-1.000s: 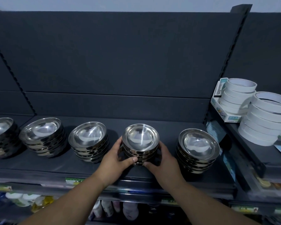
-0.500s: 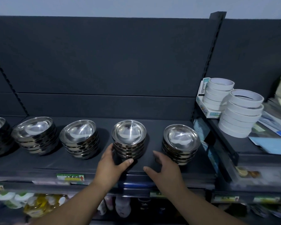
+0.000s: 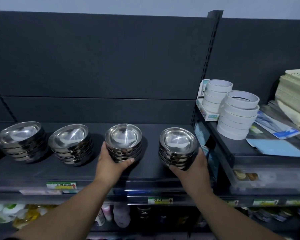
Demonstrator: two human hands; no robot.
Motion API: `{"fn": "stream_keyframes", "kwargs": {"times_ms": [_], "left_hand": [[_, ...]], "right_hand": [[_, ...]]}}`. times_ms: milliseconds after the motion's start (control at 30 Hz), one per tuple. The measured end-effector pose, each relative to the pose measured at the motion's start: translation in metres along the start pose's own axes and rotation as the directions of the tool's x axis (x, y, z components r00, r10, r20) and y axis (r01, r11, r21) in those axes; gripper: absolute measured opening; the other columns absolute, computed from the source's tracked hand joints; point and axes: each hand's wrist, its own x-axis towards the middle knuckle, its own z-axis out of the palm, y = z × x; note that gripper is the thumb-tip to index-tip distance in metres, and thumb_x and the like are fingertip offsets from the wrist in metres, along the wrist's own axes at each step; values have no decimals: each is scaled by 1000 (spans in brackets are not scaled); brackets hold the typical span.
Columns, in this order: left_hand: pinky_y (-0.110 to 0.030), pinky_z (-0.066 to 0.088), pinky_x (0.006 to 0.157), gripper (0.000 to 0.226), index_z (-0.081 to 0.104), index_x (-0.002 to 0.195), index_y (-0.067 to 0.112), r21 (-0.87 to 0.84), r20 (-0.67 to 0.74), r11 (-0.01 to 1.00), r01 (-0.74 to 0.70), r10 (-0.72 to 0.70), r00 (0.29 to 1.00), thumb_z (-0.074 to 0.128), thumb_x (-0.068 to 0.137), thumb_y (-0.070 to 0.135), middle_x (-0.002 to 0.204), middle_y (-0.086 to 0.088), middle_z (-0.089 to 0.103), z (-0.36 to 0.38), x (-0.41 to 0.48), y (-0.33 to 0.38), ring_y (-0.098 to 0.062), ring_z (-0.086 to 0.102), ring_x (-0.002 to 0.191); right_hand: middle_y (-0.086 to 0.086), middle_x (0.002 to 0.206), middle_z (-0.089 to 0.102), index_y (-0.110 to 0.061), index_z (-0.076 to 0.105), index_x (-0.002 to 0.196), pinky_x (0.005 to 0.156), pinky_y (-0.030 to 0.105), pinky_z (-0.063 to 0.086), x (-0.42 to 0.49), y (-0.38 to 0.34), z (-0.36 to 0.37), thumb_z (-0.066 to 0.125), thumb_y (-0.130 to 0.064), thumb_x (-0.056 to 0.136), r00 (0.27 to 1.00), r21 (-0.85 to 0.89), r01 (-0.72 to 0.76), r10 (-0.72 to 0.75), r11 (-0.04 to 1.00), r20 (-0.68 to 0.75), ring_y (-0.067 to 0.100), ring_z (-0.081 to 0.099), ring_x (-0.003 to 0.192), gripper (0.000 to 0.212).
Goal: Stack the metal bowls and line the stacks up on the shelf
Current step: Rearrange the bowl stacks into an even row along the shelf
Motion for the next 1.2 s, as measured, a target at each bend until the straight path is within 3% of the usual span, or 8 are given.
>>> {"fn": "stream_keyframes", "kwargs": {"times_ms": [167, 667, 933, 1067, 1200], "left_hand": [[-39, 39, 109, 114, 19, 147, 29, -23, 11, 1000, -18, 18, 1000, 91, 58, 30, 139, 0, 50, 3, 5, 1, -21, 49, 125], [-25, 37, 101, 107, 23, 145, 27, -25, 60, 998, -50, 51, 997, 90, 61, 27, 132, 5, 53, -2, 15, 3, -12, 50, 115], [-32, 40, 105, 111, 21, 146, 26, 20, 57, 1000, -21, 20, 998, 90, 60, 29, 134, 2, 55, -2, 27, 6, -17, 53, 117], [-37, 35, 112, 123, 13, 151, 19, 35, 59, 999, 36, -38, 998, 91, 57, 34, 145, -2, 46, -1, 17, 4, -21, 45, 132], [-35, 32, 114, 117, 18, 151, 13, 95, 56, 994, 53, -58, 997, 89, 60, 37, 152, -6, 35, -2, -13, -3, -22, 37, 138]], "right_hand": [[3, 146, 43, -21, 17, 150, 108, 42, 42, 15, 1, 18, 89, -35, 60, 1000, 43, 13, -14, 999, 15, 23, 44, 132, 116], [7, 144, 46, -18, 21, 150, 109, 38, 40, 40, -9, 41, 91, -32, 58, 999, 62, 51, -52, 997, 15, 24, 46, 131, 116], [9, 145, 44, -14, 24, 150, 109, 33, 37, 21, -8, 32, 89, -27, 63, 998, 7, 27, -27, 1000, 51, 25, 44, 133, 110], [10, 140, 47, -11, 33, 145, 106, 33, 39, 0, -8, 26, 88, -26, 66, 996, -15, -18, 20, 1000, 82, 25, 47, 128, 97], [9, 130, 53, -10, 48, 131, 99, 32, 44, -18, -6, 27, 83, -35, 70, 993, -165, 1, 18, 986, 114, 24, 53, 118, 74]]}}
